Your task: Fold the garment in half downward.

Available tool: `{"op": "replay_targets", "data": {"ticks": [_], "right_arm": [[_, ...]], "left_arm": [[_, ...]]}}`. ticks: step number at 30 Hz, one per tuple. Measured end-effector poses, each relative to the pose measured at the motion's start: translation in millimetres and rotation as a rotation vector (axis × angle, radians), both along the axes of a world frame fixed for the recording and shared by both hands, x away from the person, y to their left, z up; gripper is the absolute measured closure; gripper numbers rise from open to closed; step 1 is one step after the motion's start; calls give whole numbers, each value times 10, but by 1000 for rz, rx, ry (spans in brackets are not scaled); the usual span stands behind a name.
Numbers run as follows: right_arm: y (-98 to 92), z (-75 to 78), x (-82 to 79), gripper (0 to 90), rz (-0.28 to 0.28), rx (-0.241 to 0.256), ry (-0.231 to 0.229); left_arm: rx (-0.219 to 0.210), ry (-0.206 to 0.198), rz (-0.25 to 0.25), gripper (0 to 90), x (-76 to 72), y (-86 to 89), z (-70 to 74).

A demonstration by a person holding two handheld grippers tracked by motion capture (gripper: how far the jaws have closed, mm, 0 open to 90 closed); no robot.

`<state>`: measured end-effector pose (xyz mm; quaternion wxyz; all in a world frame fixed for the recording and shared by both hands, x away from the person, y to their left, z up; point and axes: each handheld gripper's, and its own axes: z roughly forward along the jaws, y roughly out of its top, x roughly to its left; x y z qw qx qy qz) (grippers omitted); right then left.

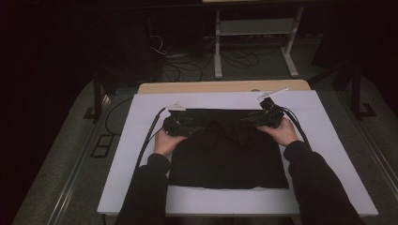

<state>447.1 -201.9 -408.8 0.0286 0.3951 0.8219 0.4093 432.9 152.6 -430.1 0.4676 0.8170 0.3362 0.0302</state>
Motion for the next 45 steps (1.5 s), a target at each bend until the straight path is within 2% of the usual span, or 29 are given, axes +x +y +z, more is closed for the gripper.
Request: {"op": "replay_targets", "data": {"ticks": [4, 9, 14, 23, 27, 29, 32, 39, 45], "right_arm": [[42, -23, 19, 447, -2, -26, 2], [62, -58, 37, 441, -16, -28, 6], [109, -116, 53, 446, -11, -51, 16], [173, -178, 76, 496, -17, -73, 19], [200, -206, 80, 517, -15, -82, 18], [214, -223, 81, 526, -15, -96, 18], [232, -249, 85, 542, -15, -116, 20], [260, -282, 91, 658, -10, -141, 15], [282, -295, 80, 817, -5, -140, 19]], "left_arm": [[6, -4, -4, 229, -3, -27, -19], [10, -9, 0, 268, 4, -40, -39], [18, -15, -2, 327, 4, -72, -59], [20, -50, -20, 429, -6, -139, -70], [27, -42, -38, 501, -3, -178, -100], [39, -41, -39, 512, 1, -195, -120], [32, -44, -25, 541, -1, -216, -122], [54, -69, -31, 611, 20, -262, -95], [58, -70, -33, 701, 31, -336, -85]]}}
